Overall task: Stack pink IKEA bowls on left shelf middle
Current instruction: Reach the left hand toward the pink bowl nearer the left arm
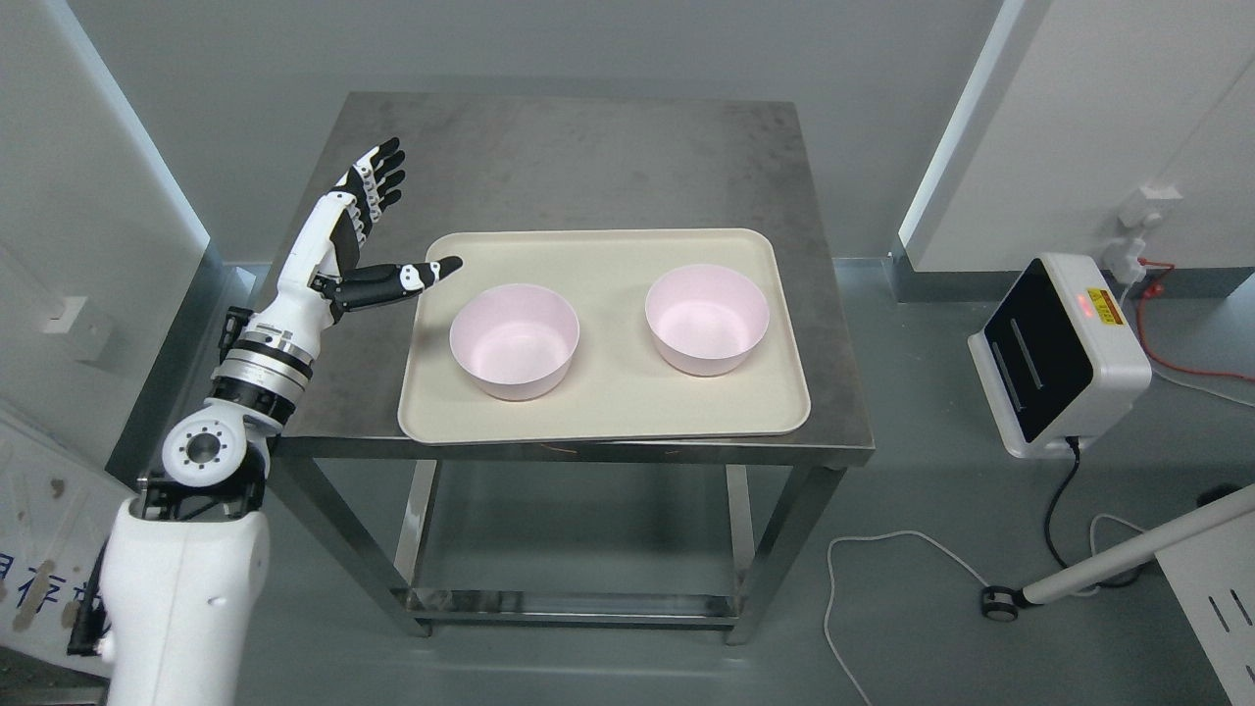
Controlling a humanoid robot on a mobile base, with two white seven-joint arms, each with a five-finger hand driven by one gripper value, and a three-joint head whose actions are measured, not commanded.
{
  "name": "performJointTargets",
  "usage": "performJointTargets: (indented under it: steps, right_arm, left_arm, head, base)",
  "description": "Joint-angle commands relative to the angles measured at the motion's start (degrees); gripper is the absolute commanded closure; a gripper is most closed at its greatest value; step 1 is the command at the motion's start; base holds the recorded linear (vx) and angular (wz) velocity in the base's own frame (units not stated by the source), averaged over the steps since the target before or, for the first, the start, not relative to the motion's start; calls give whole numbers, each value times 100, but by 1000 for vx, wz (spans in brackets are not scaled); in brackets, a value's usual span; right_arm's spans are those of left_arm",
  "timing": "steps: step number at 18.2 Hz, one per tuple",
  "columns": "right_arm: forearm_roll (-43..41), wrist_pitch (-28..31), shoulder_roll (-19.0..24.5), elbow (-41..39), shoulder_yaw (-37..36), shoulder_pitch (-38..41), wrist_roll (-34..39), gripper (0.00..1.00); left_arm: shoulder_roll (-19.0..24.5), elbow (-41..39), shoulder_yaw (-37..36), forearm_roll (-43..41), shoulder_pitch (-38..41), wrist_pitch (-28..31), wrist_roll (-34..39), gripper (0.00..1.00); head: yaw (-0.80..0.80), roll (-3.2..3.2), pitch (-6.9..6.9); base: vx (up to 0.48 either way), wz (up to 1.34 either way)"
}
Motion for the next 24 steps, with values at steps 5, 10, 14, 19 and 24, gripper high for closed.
performJointTargets:
  steps: [5,10,14,19,24]
  right_arm:
    - [44,-1,-100,0,-53,0,-23,0]
    - [44,-1,-100,0,-53,0,-23,0]
    - [44,-1,-100,0,-61,0,-15,0]
    - [44,-1,-100,0,-53,0,-15,0]
    - [44,-1,-100,0,-62,0,-23,0]
  left_arm:
    - [966,69,-1272,-797,-885,1092,-1647,2]
    - [966,175,-1740,-1790,-1123,1286,-2025,11]
    - [957,342,-1888,-2012,-1299,1286,-2342,17]
    - [817,622,-2214,-2169,-1545,1269,-2299,29]
    - [685,922,-2267,-2679,-1713,1207,-2290,34]
  head:
    - [0,0,0]
    - [0,0,0]
    - [0,0,0]
    - [0,0,0]
    - [0,0,0]
  base:
    - [0,0]
    - [0,0]
    - [0,0]
    - [0,0]
    - [0,0]
